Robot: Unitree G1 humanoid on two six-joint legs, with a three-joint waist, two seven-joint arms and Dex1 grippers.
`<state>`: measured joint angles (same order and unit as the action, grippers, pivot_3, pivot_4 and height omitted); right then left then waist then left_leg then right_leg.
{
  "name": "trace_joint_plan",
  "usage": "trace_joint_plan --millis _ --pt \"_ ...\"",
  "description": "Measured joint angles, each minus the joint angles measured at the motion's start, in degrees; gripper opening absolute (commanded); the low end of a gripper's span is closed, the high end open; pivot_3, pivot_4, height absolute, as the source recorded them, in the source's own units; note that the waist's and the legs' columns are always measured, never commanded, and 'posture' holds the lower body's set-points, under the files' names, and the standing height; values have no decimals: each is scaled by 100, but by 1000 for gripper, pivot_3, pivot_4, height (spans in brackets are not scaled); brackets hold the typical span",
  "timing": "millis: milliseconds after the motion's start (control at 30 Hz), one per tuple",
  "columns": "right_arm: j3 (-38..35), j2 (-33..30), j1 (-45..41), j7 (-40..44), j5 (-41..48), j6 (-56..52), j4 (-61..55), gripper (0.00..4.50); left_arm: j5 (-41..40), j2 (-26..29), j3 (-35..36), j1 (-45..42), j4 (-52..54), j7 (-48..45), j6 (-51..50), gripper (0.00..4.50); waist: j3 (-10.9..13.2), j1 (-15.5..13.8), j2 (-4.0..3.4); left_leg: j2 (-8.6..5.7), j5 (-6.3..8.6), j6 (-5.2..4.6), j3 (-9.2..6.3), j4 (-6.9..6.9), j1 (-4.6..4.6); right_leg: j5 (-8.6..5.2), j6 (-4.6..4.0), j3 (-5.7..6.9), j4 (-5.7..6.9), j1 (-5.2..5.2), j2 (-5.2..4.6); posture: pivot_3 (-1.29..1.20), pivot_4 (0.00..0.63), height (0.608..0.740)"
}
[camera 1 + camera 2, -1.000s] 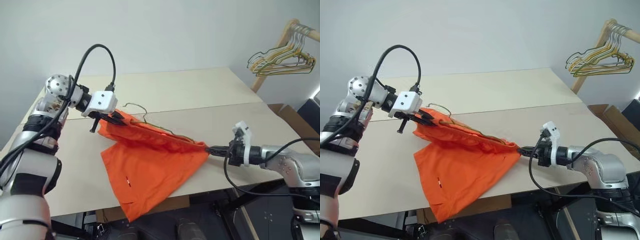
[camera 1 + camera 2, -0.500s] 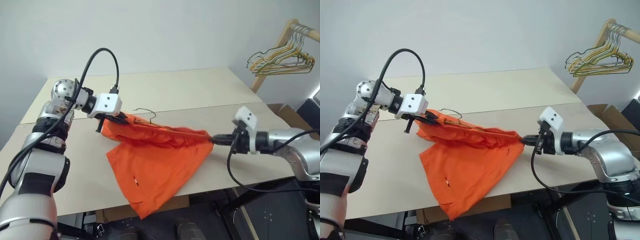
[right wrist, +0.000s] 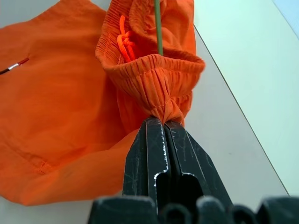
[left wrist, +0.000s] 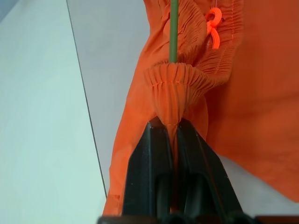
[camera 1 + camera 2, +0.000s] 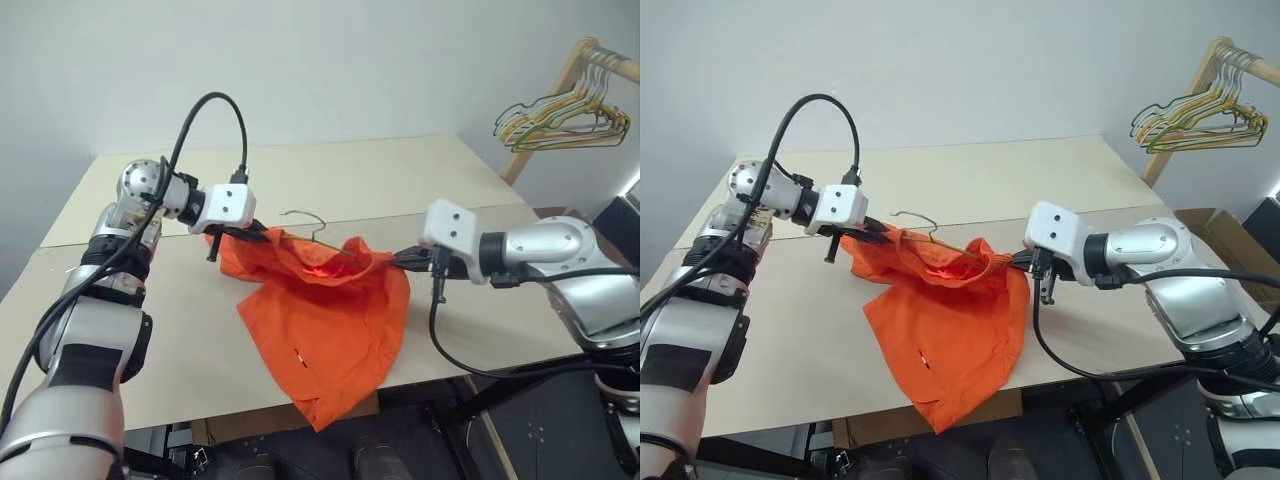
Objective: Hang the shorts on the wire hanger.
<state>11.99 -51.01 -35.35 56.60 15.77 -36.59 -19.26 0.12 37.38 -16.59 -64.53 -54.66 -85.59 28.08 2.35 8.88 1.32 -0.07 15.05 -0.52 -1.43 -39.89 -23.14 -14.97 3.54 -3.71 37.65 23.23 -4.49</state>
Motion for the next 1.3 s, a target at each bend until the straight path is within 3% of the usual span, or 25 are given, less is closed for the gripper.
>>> trace_joint_plan --millis 133,267,400,800,1300 --pt "14 177 -51 -149 -207 190 110 54 -228 -47 203 48 158 -290 -172 0 0 8 0 0 0 0 -1 1 1 0 0 0 0 0 0 -151 0 740" --pt "12 290 -55 -163 -268 255 191 942 -252 -47 302 196 307 -377 -282 0 0 5 0 -1 0 0 0 0 1 0 0 0 1 0 -1 -151 0 740" --pt "6 289 -48 -38 -270 365 183 2161 -245 -62 348 211 345 -331 -299 0 0 6 0 -1 0 0 0 1 1 0 0 0 0 0 -1 -154 0 740" --pt "44 398 206 -59 -569 669 676 2161 -466 -147 580 211 444 -498 -443 0 0 56 0 -1 0 0 -1 1 3 0 0 0 1 -1 0 -163 0 740" --pt "-236 575 209 354 19 502 681 2161 -463 -278 531 272 791 -659 -446 0 0 110 0 -1 0 0 -3 2 3 0 0 0 0 -3 -1 -160 0 740"
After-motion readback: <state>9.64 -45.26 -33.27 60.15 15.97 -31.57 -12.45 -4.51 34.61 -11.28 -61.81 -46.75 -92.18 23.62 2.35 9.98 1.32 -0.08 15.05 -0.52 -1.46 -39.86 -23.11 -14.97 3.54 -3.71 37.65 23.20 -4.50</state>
